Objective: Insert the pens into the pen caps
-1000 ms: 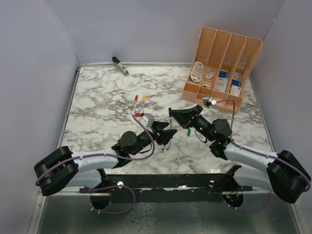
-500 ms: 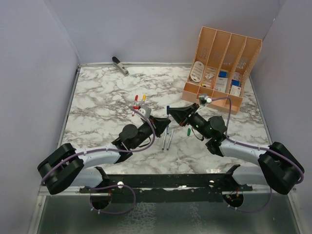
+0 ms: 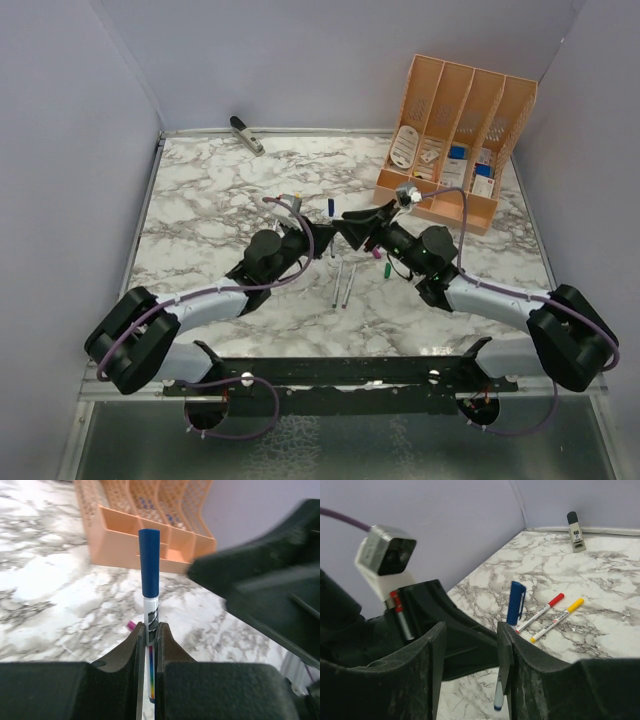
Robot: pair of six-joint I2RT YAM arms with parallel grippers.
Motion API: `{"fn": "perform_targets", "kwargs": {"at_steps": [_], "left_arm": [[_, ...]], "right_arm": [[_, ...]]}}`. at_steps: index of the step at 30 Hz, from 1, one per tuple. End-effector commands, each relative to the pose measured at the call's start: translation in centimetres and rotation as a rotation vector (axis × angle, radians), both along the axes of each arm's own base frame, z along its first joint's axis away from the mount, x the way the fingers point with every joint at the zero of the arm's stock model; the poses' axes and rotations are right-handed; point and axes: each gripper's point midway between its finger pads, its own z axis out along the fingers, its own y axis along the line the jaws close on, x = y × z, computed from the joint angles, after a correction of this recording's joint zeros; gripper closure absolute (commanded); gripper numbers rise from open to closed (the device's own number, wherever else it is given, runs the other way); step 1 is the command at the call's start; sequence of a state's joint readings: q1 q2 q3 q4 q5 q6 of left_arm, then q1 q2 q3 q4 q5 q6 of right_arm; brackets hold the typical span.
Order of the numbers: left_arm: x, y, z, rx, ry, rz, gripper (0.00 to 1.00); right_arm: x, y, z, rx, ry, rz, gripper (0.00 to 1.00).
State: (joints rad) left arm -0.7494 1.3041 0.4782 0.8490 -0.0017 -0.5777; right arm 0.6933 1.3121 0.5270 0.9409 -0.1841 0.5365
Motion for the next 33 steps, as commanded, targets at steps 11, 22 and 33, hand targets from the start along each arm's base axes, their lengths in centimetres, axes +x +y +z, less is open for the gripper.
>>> {"fn": "perform_targets", "kwargs": {"at_steps": [11, 22, 33], "left_arm": [[9.7, 5.8, -10.7, 0.553, 0.366, 0.221, 1.0], [12.8, 6.7, -16.2, 0.788, 0.488, 0.212, 0.98], [14.5, 7.7, -16.9, 0.812, 0.514, 0.237, 0.77]], "right_arm": [[2.9, -6.8, 0.2, -0.262, 0.024, -0.391, 0.55], [1.8, -8.1, -1.2, -0.284, 0.062, -0.402, 0.55], [1.5, -8.1, -2.8, -0.316, 0.088, -0.391, 0.55]]}}
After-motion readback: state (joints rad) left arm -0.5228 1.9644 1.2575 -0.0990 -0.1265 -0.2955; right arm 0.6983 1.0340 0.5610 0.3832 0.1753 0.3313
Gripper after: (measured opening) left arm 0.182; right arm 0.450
